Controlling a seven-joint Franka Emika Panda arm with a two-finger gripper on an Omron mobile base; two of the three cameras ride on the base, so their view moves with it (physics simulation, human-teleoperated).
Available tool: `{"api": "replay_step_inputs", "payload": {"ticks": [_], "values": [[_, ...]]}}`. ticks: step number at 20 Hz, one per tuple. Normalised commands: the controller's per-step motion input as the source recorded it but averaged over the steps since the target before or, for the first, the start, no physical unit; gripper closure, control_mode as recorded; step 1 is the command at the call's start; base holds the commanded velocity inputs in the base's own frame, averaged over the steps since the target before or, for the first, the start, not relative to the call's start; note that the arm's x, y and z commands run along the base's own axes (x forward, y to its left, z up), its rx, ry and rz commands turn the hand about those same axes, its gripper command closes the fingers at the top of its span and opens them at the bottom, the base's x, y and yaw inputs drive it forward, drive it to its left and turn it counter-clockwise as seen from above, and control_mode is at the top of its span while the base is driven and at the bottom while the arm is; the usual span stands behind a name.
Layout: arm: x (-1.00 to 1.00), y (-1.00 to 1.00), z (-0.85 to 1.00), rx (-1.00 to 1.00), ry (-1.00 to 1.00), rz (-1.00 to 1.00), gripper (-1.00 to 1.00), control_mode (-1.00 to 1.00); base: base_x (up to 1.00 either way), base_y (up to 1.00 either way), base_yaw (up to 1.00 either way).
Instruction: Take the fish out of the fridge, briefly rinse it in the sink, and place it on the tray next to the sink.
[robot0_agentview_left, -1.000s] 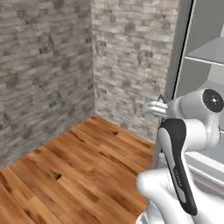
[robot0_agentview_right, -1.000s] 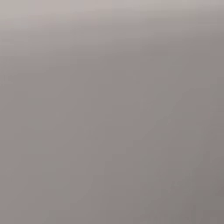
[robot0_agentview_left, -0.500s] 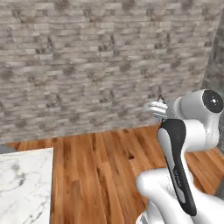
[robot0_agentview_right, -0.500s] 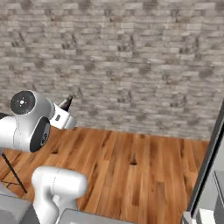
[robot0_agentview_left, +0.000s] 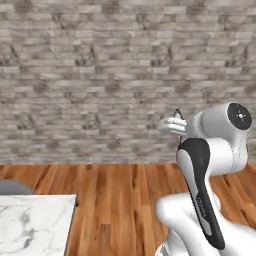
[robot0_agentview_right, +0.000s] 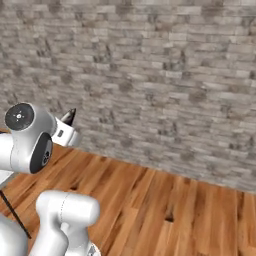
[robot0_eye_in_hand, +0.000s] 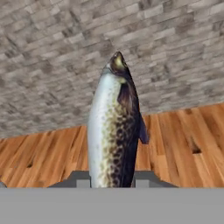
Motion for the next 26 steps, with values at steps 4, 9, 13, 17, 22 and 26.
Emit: {"api": "replay_step_inputs", "payload": {"ticks": [4, 9, 13, 17, 22, 26], "values": [[0.0, 0.0, 0.0, 0.0, 0.0, 0.0, 1.0, 1.0, 1.0, -0.12, 0.07], [0.0, 0.0, 0.0, 0.0, 0.0, 0.0, 1.0, 1.0, 1.0, 0.0, 0.59], [0.0, 0.0, 0.0, 0.0, 0.0, 0.0, 1.0, 1.0, 0.92, 0.0, 0.68], [0.0, 0.0, 0.0, 0.0, 0.0, 0.0, 1.0, 1.0, 0.91, 0.0, 0.7], [0.0, 0.0, 0.0, 0.0, 0.0, 0.0, 1.0, 1.0, 0.99, -0.01, 0.67], [0.0, 0.0, 0.0, 0.0, 0.0, 0.0, 1.0, 1.0, 1.0, -0.05, 0.59]]}}
